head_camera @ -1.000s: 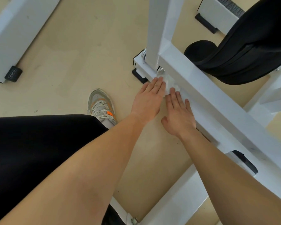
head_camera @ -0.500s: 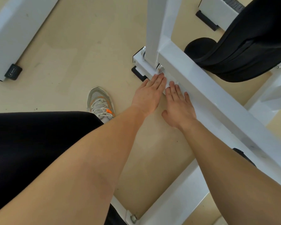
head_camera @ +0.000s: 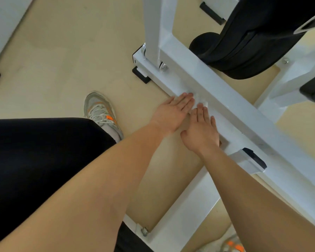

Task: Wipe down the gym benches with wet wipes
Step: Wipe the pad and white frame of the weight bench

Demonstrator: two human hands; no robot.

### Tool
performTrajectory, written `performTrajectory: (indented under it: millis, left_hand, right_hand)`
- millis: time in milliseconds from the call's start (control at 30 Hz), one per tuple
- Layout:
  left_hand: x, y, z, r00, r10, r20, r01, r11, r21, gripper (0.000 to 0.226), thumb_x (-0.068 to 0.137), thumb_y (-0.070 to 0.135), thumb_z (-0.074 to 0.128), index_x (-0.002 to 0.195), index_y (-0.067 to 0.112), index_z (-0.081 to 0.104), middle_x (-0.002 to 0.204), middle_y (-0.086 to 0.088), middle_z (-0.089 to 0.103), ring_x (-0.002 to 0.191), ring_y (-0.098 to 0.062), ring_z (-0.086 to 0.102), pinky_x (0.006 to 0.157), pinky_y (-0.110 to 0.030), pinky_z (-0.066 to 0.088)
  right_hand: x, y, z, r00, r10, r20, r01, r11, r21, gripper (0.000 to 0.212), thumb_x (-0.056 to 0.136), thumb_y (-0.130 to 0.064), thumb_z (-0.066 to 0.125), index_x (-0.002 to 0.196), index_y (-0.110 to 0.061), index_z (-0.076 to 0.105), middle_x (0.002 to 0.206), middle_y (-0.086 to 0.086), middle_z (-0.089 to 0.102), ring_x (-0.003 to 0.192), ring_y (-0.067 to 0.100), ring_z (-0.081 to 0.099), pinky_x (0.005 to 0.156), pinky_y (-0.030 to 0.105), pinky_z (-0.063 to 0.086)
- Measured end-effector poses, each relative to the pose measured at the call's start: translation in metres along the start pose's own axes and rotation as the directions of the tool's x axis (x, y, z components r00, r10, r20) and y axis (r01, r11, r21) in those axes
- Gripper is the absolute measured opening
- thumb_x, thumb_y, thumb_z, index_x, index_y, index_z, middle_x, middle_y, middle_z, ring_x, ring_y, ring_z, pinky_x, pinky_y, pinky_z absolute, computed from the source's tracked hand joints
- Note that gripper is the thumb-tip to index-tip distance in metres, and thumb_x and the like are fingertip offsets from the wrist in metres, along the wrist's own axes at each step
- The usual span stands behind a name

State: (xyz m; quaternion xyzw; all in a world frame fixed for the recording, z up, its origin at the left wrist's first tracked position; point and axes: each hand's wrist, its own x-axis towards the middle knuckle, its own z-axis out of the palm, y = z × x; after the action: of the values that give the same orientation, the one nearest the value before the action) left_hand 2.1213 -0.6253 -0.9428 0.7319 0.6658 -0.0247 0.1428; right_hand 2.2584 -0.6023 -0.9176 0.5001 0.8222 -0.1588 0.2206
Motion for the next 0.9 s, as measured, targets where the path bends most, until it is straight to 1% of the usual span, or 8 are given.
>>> performTrajectory:
  millis: [67, 167, 367, 467, 600, 767, 833, 900]
  left_hand:
    - [-0.004, -0.017, -0.003, 0.998, -0.062, -0.004, 0.062, 0.998, 0.006, 0.066, 0.102, 0.011, 0.033, 0.161, 0.012, 0.002, 0.169, -0.003, -0.004, 0.155, -0.019, -0.001, 0.126, -0.037, 0.007]
    - [-0.009, -0.025, -0.002, 0.997, -0.081, 0.002, 0.081, 0.996, 0.031, 0.065, 0.104, 0.013, 0.032, 0.161, 0.011, 0.000, 0.169, -0.005, -0.005, 0.155, -0.020, -0.003, 0.126, -0.037, 0.005]
    - [-0.006, 0.020, 0.007, 0.995, 0.092, 0.043, -0.093, 0.996, 0.014, 0.063, 0.103, 0.012, 0.028, 0.160, 0.013, 0.001, 0.169, -0.005, -0.006, 0.155, -0.020, -0.004, 0.126, -0.038, 0.005]
    - [-0.001, 0.044, 0.013, 0.978, 0.188, 0.087, -0.191, 0.981, 0.034, 0.066, 0.105, 0.018, 0.035, 0.161, 0.014, 0.001, 0.169, -0.004, -0.008, 0.155, -0.020, -0.005, 0.127, -0.039, 0.006]
    - [0.002, 0.039, 0.006, 0.970, 0.221, 0.100, -0.223, 0.975, 0.017, 0.068, 0.104, 0.014, 0.038, 0.161, 0.016, 0.001, 0.169, 0.000, -0.007, 0.155, -0.017, -0.003, 0.127, -0.036, 0.005]
    - [-0.006, 0.002, 0.001, 0.989, 0.149, 0.006, -0.149, 0.989, 0.011, 0.063, 0.104, 0.011, 0.037, 0.161, 0.016, 0.010, 0.169, -0.001, 0.002, 0.155, -0.017, 0.005, 0.125, -0.035, 0.008]
    - [-0.005, -0.009, 0.002, 0.993, 0.118, -0.010, -0.118, 0.993, 0.013, 0.066, 0.102, 0.006, 0.040, 0.161, 0.016, 0.011, 0.169, 0.000, 0.004, 0.155, -0.017, 0.007, 0.125, -0.035, 0.009]
    - [-0.003, -0.010, 0.004, 0.995, 0.103, -0.016, -0.103, 0.995, 0.015, 0.068, 0.100, 0.004, 0.040, 0.161, 0.016, 0.012, 0.169, -0.001, 0.004, 0.155, -0.018, 0.007, 0.125, -0.035, 0.009]
  right_hand:
    - [0.011, -0.010, -0.004, 0.997, -0.075, 0.008, 0.075, 0.997, -0.018, 0.085, 0.096, -0.032, 0.042, 0.159, -0.008, -0.010, 0.166, 0.009, -0.021, 0.153, 0.021, -0.018, 0.125, 0.041, -0.005]
    - [0.012, -0.020, -0.001, 0.997, -0.078, -0.014, 0.078, 0.997, -0.006, 0.086, 0.097, -0.031, 0.043, 0.158, -0.007, -0.012, 0.165, 0.010, -0.023, 0.153, 0.022, -0.018, 0.125, 0.041, -0.005]
    - [-0.030, -0.002, 0.027, 0.988, 0.151, -0.026, -0.150, 0.987, 0.065, 0.087, 0.097, -0.031, 0.043, 0.156, -0.005, -0.015, 0.164, 0.012, -0.025, 0.153, 0.024, -0.018, 0.126, 0.042, -0.005]
    - [-0.046, 0.008, 0.036, 0.960, 0.279, -0.020, -0.269, 0.940, 0.208, 0.088, 0.095, -0.030, 0.045, 0.158, -0.006, -0.011, 0.166, 0.012, -0.018, 0.154, 0.026, -0.013, 0.126, 0.041, -0.004]
    - [-0.047, 0.013, 0.029, 0.950, 0.297, -0.101, -0.233, 0.883, 0.407, 0.084, 0.095, -0.021, 0.049, 0.159, -0.009, -0.004, 0.167, 0.013, 0.005, 0.155, 0.027, 0.003, 0.126, 0.043, 0.011]
    - [-0.024, 0.001, 0.016, 0.980, 0.149, -0.132, -0.116, 0.966, 0.230, 0.075, 0.098, -0.033, 0.045, 0.159, -0.011, 0.008, 0.161, 0.012, 0.012, 0.151, 0.032, 0.015, 0.123, 0.046, 0.021]
    - [-0.013, -0.005, 0.014, 0.987, 0.108, -0.120, -0.086, 0.981, 0.176, 0.077, 0.098, -0.034, 0.044, 0.159, -0.009, 0.004, 0.164, 0.012, 0.001, 0.154, 0.030, 0.005, 0.126, 0.044, 0.012]
    - [-0.009, -0.007, 0.018, 0.991, 0.097, -0.097, -0.085, 0.990, 0.117, 0.082, 0.099, -0.036, 0.041, 0.159, -0.008, -0.008, 0.166, 0.011, -0.017, 0.155, 0.026, -0.011, 0.126, 0.042, -0.001]
